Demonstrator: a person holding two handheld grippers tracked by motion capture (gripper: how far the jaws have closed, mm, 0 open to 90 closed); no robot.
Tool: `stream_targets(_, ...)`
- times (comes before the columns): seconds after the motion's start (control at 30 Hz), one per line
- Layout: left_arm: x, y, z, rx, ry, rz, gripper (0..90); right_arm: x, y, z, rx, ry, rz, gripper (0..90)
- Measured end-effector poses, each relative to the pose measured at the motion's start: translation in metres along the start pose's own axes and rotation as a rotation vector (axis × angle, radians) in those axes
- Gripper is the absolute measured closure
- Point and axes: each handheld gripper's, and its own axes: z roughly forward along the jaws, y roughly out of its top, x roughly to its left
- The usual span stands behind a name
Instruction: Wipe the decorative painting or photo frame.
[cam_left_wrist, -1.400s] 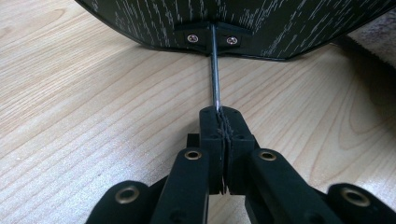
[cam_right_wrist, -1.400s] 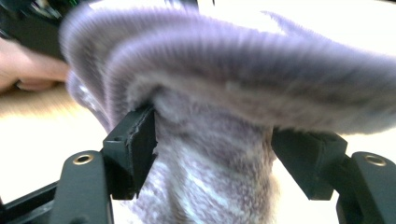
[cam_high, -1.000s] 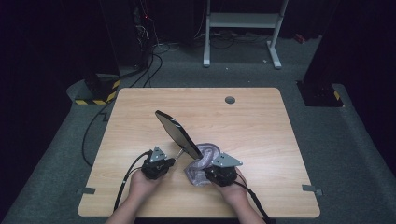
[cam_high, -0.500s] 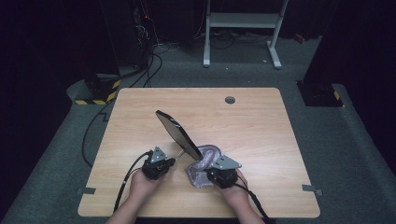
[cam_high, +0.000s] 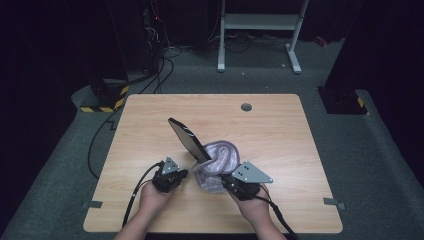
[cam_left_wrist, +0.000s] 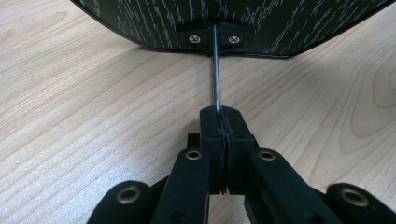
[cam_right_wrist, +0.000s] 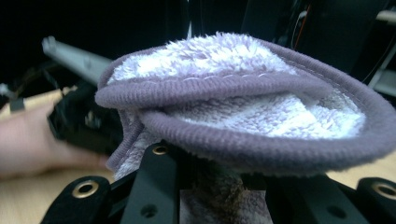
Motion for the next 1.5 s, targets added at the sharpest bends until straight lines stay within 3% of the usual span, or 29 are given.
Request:
stream_targets(0.1,0.0,0.0,0.0,0.0,-0.003,-0.004,88.6,0.003,0.011,0.005,0.005,-0.012,-0.023,71.6)
stream_targets(0.2,0.0,0.0,0.0,0.0,-0.002,-0.004,88.6,0.007,0.006,0.008,0.032,-0.024,-0.049,71.6)
stream_targets(0.4,0.0,0.0,0.0,-0.001,-0.004,-0.002,88.6,0.006,-0.031,0.007,0.152,-0.047,-0.049,71.7)
stream_targets(0.57,-0.001,0.001,0.0,0.001,-0.008,0.005,88.6,0.001,-0.068,0.029,0.298,-0.052,-0.025,71.8)
stream_targets(0.9,0.0,0.001,0.001,0.001,-0.011,-0.001,87.5,-0.009,-0.079,0.065,0.386,-0.035,-0.005,71.8)
stream_targets(1.13,-0.003,0.001,0.001,-0.001,0.003,0.007,88.0,-0.008,-0.073,0.054,0.363,-0.048,-0.018,71.9)
stream_targets(1.33,-0.005,0.002,0.001,0.001,0.009,0.032,88.5,-0.005,-0.055,0.012,0.248,-0.044,0.002,71.8)
stream_targets(1.5,-0.005,0.002,0.002,0.001,0.004,0.027,88.5,0.001,-0.031,-0.006,0.141,-0.046,-0.002,71.7)
